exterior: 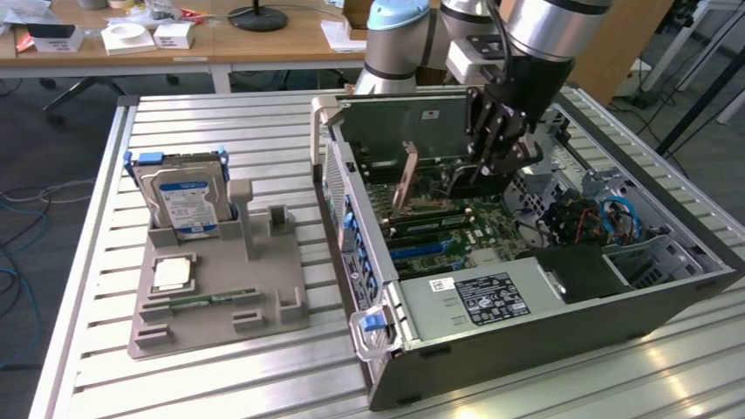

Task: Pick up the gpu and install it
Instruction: 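Insert the gpu into the slot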

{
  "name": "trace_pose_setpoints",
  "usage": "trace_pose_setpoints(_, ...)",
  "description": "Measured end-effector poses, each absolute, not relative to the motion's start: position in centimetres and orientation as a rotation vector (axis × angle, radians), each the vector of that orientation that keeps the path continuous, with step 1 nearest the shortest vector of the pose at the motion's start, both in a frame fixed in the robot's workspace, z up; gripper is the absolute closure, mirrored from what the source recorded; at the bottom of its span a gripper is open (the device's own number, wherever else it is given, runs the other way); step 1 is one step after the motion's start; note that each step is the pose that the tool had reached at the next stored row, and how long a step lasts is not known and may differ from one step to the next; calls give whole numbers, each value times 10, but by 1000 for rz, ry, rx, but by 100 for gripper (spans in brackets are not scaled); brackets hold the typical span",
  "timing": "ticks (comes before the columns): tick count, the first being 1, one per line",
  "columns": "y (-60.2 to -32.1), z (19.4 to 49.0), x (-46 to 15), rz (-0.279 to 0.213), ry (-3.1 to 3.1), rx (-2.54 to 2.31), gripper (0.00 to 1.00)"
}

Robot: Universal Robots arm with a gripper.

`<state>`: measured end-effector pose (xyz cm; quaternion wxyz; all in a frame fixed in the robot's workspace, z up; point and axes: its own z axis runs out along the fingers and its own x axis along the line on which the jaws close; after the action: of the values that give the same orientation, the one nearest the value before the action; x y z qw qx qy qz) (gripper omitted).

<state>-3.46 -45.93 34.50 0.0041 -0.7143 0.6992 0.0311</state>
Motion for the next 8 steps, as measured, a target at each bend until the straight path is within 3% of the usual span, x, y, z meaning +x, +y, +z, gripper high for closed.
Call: trace_pose_setpoints(8,-462,330,-35,97,2191,-2238,74)
